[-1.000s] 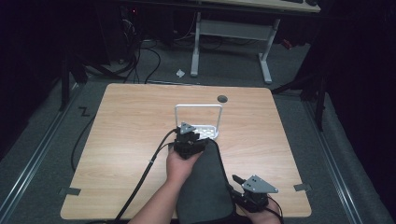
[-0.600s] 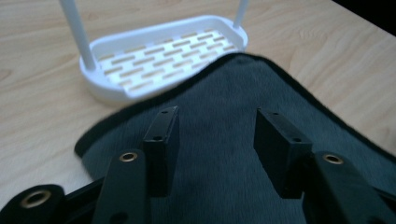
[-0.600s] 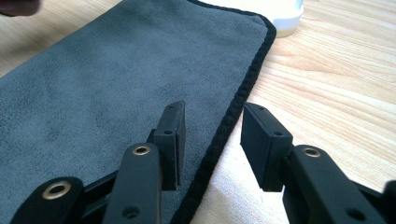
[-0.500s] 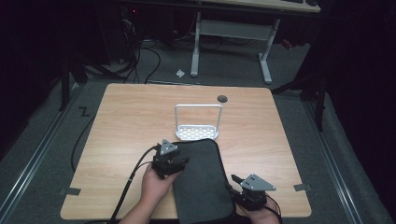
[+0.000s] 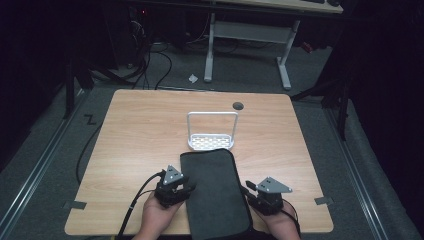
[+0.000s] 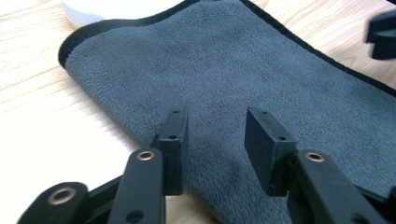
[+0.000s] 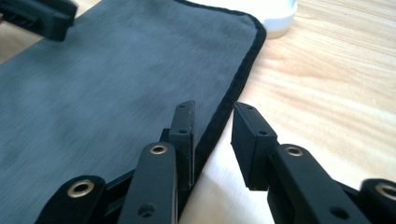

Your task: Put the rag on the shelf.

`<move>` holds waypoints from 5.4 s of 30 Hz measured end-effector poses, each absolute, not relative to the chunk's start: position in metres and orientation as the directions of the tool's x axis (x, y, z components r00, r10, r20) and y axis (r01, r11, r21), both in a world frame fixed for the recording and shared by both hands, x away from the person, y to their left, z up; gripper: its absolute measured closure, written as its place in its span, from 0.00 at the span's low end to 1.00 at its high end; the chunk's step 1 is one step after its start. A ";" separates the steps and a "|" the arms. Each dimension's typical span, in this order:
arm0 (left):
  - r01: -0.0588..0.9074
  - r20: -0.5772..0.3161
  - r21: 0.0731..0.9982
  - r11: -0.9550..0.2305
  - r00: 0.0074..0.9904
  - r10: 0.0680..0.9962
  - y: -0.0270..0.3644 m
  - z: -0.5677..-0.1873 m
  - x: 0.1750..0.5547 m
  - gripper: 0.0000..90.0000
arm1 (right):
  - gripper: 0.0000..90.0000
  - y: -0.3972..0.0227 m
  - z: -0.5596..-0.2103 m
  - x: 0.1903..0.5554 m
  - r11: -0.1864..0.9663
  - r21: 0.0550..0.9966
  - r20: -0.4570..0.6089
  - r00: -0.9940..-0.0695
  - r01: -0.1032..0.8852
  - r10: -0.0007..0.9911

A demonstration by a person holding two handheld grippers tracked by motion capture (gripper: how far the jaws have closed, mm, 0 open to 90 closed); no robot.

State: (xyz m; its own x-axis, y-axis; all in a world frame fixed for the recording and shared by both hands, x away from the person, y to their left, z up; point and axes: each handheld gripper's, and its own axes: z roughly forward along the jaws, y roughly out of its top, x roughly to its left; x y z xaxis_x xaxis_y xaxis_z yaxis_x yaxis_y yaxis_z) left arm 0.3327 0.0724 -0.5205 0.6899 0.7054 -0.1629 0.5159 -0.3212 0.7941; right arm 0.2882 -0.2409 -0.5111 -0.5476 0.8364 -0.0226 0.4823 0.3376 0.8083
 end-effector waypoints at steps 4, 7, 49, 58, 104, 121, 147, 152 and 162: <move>0.521 -0.165 0.789 -0.326 0.691 0.704 0.071 -0.523 0.338 0.73 | 0.84 -0.233 -0.510 0.314 0.349 0.803 -0.032 -0.550 0.483 0.835; 0.511 -0.134 0.781 -0.360 0.700 0.702 0.069 -0.525 0.340 0.77 | 0.95 -0.224 -0.511 0.334 0.380 0.788 -0.044 -0.572 0.484 0.819; 0.626 -0.230 0.733 -0.266 0.596 0.770 0.083 -0.525 0.388 0.49 | 0.99 -0.210 -0.527 0.306 0.486 0.726 -0.051 -0.666 0.487 0.744; 0.650 -0.277 0.724 -0.233 0.583 0.764 0.081 -0.533 0.393 0.69 | 0.97 -0.211 -0.527 0.306 0.487 0.727 -0.049 -0.670 0.485 0.741; 0.622 -0.280 0.750 -0.224 0.606 0.745 0.084 -0.537 0.387 0.87 | 0.89 -0.199 -0.524 0.355 0.317 0.764 0.059 -0.550 0.562 0.833; 0.557 -0.289 0.818 -0.144 0.614 0.734 0.086 -0.515 0.374 0.91 | 0.89 -0.202 -0.509 0.348 0.287 0.821 0.050 -0.562 0.494 0.826; 0.349 -0.198 0.935 -0.069 0.672 0.713 0.082 -0.419 0.373 0.92 | 0.88 -0.203 -0.433 0.342 0.204 0.936 -0.027 -0.517 0.288 0.855; 0.305 -0.174 0.951 -0.055 0.673 0.719 0.082 -0.401 0.378 0.92 | 0.88 -0.203 -0.413 0.344 0.197 0.950 -0.049 -0.507 0.243 0.860; 0.238 -0.137 0.970 -0.040 0.679 0.721 0.084 -0.368 0.383 0.93 | 0.88 -0.200 -0.380 0.349 0.187 0.966 -0.077 -0.495 0.176 0.865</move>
